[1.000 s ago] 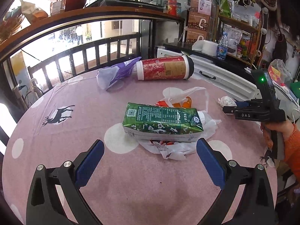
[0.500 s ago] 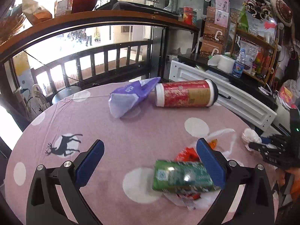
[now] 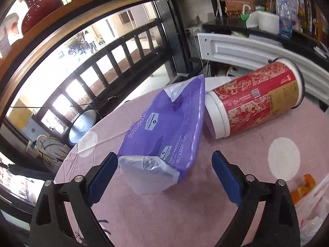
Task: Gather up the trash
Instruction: 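Grasp the crumpled white tissue with the right tool while the left tool grasps the purple bag, then carry both items over the black bin and open both tools to drop them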
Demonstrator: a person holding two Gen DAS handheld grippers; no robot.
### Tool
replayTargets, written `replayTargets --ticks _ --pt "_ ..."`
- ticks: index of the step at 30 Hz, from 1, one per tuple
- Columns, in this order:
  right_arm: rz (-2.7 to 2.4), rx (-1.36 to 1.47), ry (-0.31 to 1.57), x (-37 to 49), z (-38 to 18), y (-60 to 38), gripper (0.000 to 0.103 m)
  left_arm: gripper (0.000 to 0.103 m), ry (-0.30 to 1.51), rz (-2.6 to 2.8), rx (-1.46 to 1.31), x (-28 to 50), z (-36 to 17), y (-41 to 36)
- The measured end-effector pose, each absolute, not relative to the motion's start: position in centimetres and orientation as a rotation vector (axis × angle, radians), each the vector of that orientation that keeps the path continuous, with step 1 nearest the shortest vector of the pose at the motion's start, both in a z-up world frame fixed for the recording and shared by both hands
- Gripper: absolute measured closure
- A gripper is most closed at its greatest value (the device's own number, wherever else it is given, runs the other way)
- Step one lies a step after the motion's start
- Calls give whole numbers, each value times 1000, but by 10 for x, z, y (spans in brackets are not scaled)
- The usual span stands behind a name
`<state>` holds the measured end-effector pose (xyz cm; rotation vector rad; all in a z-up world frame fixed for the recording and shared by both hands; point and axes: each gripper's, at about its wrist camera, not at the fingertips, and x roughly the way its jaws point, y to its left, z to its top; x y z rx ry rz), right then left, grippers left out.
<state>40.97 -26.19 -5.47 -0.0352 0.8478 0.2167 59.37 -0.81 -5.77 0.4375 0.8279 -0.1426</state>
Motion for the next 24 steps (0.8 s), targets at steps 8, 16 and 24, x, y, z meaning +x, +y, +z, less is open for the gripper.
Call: replayTargets --ticks 8,16,24 --pt "187 -23 835 402 -56 -273 68 81 853 -50 492 608 -80 0" --pt "194 37 787 388 -52 -281 68 93 750 -4 301 576 -49 39" --pt "203 67 744 356 -50 -287 68 93 635 -29 209 484 -17 63"
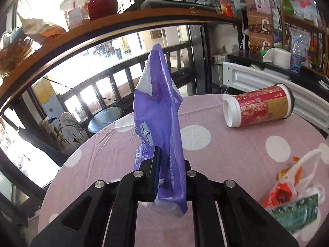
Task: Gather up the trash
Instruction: 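Carry both items over the black bin and open both tools to drop them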
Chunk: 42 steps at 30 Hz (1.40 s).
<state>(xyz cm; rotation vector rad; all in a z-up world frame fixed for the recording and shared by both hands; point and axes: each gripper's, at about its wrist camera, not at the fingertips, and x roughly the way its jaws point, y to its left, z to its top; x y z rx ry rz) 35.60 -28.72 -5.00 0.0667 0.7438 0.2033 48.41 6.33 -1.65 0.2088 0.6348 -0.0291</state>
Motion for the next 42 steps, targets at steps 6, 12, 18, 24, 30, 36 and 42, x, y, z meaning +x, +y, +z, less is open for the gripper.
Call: replayTargets --ticks 6,12,18,24,30,36,42 --pt "189 75 687 320 -39 -304 68 93 555 -83 144 402 8 66" --pt "131 109 669 285 -40 -340 68 93 523 -203 119 345 19 29" --pt "30 137 697 253 -60 -385 68 93 488 -365 95 305 20 -34" --pt "-55 153 759 236 -90 -416 68 93 513 -527 77 290 4 -107" --pt "-87 175 851 247 -142 -432 68 93 583 -636 72 284 -22 -172" --pt "-95 243 939 273 -198 -442 68 93 586 -701 108 267 -30 -219" --pt "-95 282 972 286 -225 -440 59 93 642 -755 97 268 -44 -251"
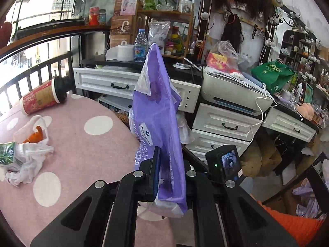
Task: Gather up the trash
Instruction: 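Carry both items over the black bin and open both tools to drop them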
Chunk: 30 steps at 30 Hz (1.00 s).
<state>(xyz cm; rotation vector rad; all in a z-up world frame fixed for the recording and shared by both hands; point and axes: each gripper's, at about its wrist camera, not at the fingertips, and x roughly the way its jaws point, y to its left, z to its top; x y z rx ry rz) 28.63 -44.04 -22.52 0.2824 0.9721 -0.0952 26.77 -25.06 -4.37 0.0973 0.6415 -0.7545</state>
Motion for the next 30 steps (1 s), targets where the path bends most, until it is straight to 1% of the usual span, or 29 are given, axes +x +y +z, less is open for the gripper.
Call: replayTargets --ticks 1,3,5,6,7,13,22,28,29,30 --pt "-100 287 973 286 -227 -441 54 93 653 -761 93 269 -46 -254" --pt "-102 302 971 286 -229 -443 53 93 669 -771 94 270 -51 -264" --pt "-103 314 974 284 -228 -445 50 93 686 -784 99 270 -56 -273" --pt "-102 319 971 281 -226 -446 43 93 700 -795 97 270 -58 -277" --pt "-104 321 957 277 -223 -449 38 93 712 -806 94 271 -61 -282" --pt "-157 299 892 246 -202 -461 38 93 762 -826 138 273 -81 -319" --pt "-275 332 837 193 -177 -498 38 93 902 -743 244 292 -133 -383" --pt "-327 346 839 168 -172 -511 38 92 1049 -691 265 305 -175 -397" --pt "-332 351 837 163 -173 -512 38 90 1059 -683 275 306 -180 -397" --pt "-338 354 835 160 -173 -514 38 82 1065 -676 286 306 -183 -397"
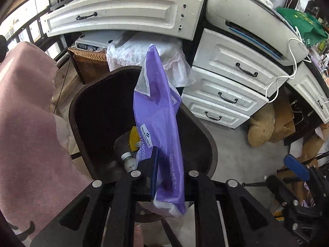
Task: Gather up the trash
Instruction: 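Carry both items over the black bin and open both tools to drop them, then move both tools back over the table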
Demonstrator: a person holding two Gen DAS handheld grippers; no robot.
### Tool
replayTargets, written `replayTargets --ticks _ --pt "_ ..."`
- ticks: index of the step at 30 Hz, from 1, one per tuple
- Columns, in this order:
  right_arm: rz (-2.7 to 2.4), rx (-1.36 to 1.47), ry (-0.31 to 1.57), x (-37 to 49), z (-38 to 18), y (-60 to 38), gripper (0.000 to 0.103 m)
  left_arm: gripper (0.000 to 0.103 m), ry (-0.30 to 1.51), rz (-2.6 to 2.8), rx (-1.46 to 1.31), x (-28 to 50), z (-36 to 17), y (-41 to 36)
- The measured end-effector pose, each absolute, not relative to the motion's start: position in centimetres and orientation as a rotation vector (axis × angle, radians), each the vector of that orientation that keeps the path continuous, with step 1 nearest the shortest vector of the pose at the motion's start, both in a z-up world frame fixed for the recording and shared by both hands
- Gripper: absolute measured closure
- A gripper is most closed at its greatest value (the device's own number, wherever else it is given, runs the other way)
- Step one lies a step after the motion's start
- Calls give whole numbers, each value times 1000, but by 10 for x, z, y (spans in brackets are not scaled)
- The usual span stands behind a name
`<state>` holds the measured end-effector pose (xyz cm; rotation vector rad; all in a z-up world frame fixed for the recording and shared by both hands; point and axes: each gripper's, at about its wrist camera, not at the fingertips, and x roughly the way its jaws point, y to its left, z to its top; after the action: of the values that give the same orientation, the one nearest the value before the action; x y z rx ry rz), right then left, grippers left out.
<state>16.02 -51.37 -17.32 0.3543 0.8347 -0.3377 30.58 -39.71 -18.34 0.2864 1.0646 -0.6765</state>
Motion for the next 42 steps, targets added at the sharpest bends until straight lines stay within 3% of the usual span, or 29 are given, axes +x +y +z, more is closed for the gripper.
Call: replayTargets --ticks 2,4,5,14,15,20,28,42 --pt "-348 355 835 155 -174 -516 38 65 1063 -662 309 306 -187 -398" --pt "-357 365 833 151 -176 -519 38 30 1052 -647 321 306 -186 -400" --pt "-358 373 833 150 -176 -521 38 28 1043 -657 318 306 -185 -400" --pt "-402 387 777 140 -162 -532 34 24 974 -770 314 283 -151 -402" --pt "-406 386 769 138 -159 -532 27 22 953 -792 304 278 -140 -398" --pt "-369 372 757 142 -147 -523 26 9 821 -854 278 251 -94 -370" --pt "-185 309 748 174 -119 -473 26 7 741 -749 229 242 -62 -296" --pt "373 41 707 258 -45 -300 26 6 708 -327 143 267 -46 -104"
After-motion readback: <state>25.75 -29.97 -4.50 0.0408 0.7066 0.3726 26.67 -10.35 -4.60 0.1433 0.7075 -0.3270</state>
